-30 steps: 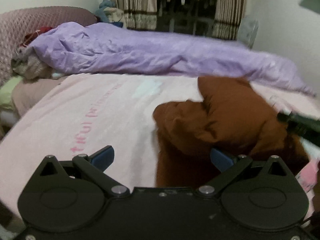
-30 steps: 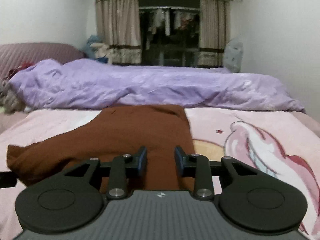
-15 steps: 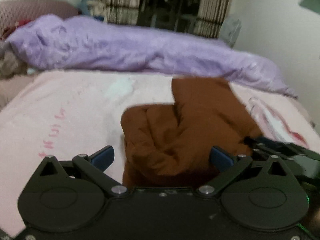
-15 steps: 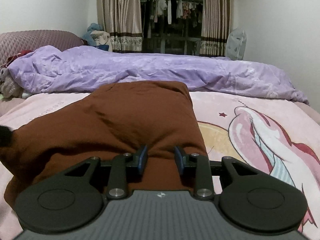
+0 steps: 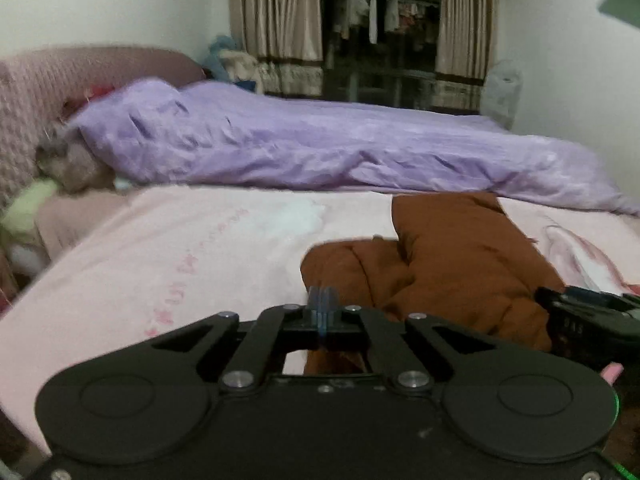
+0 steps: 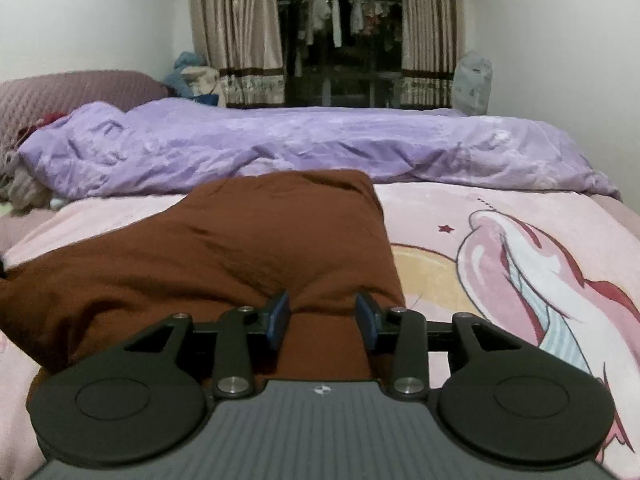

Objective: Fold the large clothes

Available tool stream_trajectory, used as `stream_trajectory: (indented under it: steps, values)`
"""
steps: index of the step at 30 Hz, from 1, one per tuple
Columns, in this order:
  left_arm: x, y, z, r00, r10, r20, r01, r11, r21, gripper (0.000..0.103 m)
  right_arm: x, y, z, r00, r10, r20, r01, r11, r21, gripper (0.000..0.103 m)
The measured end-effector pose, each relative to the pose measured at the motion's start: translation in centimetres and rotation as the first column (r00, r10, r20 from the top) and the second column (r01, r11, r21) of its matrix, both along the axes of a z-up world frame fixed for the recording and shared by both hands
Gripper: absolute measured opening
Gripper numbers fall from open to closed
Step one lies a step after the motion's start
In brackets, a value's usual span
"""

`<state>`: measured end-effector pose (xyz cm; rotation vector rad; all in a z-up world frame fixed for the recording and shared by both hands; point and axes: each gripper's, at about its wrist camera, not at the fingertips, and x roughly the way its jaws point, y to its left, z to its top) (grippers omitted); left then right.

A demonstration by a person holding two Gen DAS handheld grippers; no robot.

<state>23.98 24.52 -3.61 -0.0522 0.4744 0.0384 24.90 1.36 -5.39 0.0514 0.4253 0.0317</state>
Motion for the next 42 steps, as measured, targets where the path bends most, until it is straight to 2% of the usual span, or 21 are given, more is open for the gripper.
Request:
stream_trajectory:
  steps: [4, 5, 7, 8, 9, 11, 12, 14, 17, 19, 20, 22, 24, 27, 33, 35, 37, 39, 40, 42]
  values:
    - [1.0, 1.5, -0.9, 0.997, -0.015, -0.069, 0.008, 0.995, -0.100, 0.000, 0.4, -0.2, -0.2, 1.000, 0.010, -0.010, -0.010, 1.000, 0.009, 0.047]
    - [1.2, 1.4, -1.0, 0.996, -0.021, -0.081, 0.012, 0.994, -0.112, 0.006, 0.4, 0.0, -0.4, 1.000, 0.011, -0.009, -0.011, 1.000, -0.005, 0.048]
    - [2.2, 0.9, -1.1, 0.996, -0.034, -0.087, 0.021, 0.988, -0.150, 0.039, 0.2, 0.4, -0.4, 1.000, 0.011, -0.001, -0.011, 0.999, -0.039, 0.048]
    - [2.6, 0.8, -1.0, 0.995, -0.050, -0.090, 0.034, 0.984, -0.177, 0.077, 0.1, 0.5, -0.4, 1.000, 0.009, 0.000, -0.009, 0.999, -0.047, 0.048]
    - [2.9, 0.8, -0.9, 0.993, -0.075, -0.088, 0.055, 0.975, -0.213, 0.081, 0.1, 0.5, -0.4, 1.000, 0.006, 0.002, -0.006, 0.999, -0.047, 0.048]
    - [3.1, 1.0, -0.4, 0.990, -0.125, -0.068, 0.099, 0.950, -0.296, 0.082, -0.1, 0.5, -0.5, 1.000, 0.003, 0.006, -0.003, 0.999, -0.043, 0.048]
    - [2.9, 1.0, -0.2, 0.989, -0.137, -0.058, 0.112, 0.943, -0.314, 0.082, -0.1, 0.5, -0.5, 1.000, 0.003, 0.008, -0.003, 0.999, -0.046, 0.048]
    - [3.1, 0.5, -0.3, 0.985, -0.158, -0.067, 0.132, 0.949, -0.287, 0.082, -0.2, 0.6, -0.5, 1.000, 0.002, 0.008, -0.002, 0.999, -0.045, 0.048]
    - [4.8, -0.4, -1.8, 0.975, -0.161, -0.151, 0.123, 0.965, -0.231, 0.081, -0.2, 0.6, -0.5, 1.000, 0.005, 0.008, -0.004, 0.999, -0.049, 0.049]
    - [5.7, 0.2, -3.3, 0.965, -0.178, -0.192, 0.118, 0.950, -0.288, 0.079, -0.2, 0.6, -0.6, 1.000, 0.003, 0.006, -0.003, 0.999, -0.048, 0.049]
    - [6.2, 0.5, -3.9, 0.963, -0.178, -0.205, 0.108, 0.943, -0.314, 0.060, -0.2, 0.7, -0.5, 1.000, 0.003, 0.008, -0.003, 0.999, -0.047, 0.049]
    - [6.1, 0.4, -4.2, 0.962, -0.193, -0.194, 0.123, 0.937, -0.326, 0.030, -0.3, 0.8, -0.6, 1.000, 0.014, 0.006, -0.014, 0.999, -0.049, 0.052]
    - [5.4, -1.1, -3.5, 0.969, -0.191, -0.157, 0.152, 0.961, -0.232, 0.015, -0.6, 1.0, -0.4, 1.000, 0.007, 0.008, -0.006, 0.998, -0.068, 0.056]
    - [4.4, -2.0, -2.4, 0.978, -0.173, -0.119, 0.150, 0.972, -0.182, 0.009, -1.2, 1.0, 0.5, 1.000, 0.008, 0.020, -0.006, 0.997, -0.073, 0.056]
    - [0.3, -2.3, 1.0, 0.991, -0.128, -0.024, 0.123, 0.979, -0.161, 0.005, -3.1, -0.1, 3.1, 0.996, -0.005, 0.093, 0.013, 0.996, -0.086, 0.062]
    - [-0.7, -2.1, 0.8, 0.992, -0.114, -0.055, 0.106, 0.985, -0.133, 0.005, -3.2, -0.8, 3.4, 0.996, 0.001, 0.092, 0.005, 0.998, -0.068, 0.063]
    - [0.1, -1.6, -1.8, 0.984, -0.101, -0.144, 0.084, 0.989, -0.119, 0.005, -2.6, -1.1, 2.9, 0.997, 0.020, 0.071, -0.018, 0.999, -0.032, 0.063]
    - [2.3, -1.1, -5.3, 0.968, -0.116, -0.223, 0.086, 0.986, -0.140, 0.013, -1.2, -0.9, 1.3, 0.999, 0.046, -0.004, -0.046, 0.999, -0.008, 0.063]
    - [2.8, -0.8, -6.2, 0.972, -0.105, -0.210, 0.073, 0.985, -0.155, 0.015, -0.5, -0.7, 0.3, 0.997, 0.057, -0.044, -0.058, 0.998, -0.002, 0.061]
    - [2.7, -0.3, -5.6, 0.981, -0.092, -0.173, 0.060, 0.981, -0.183, 0.037, -0.3, -0.7, -0.4, 0.999, 0.020, -0.037, -0.021, 1.000, -0.021, 0.060]
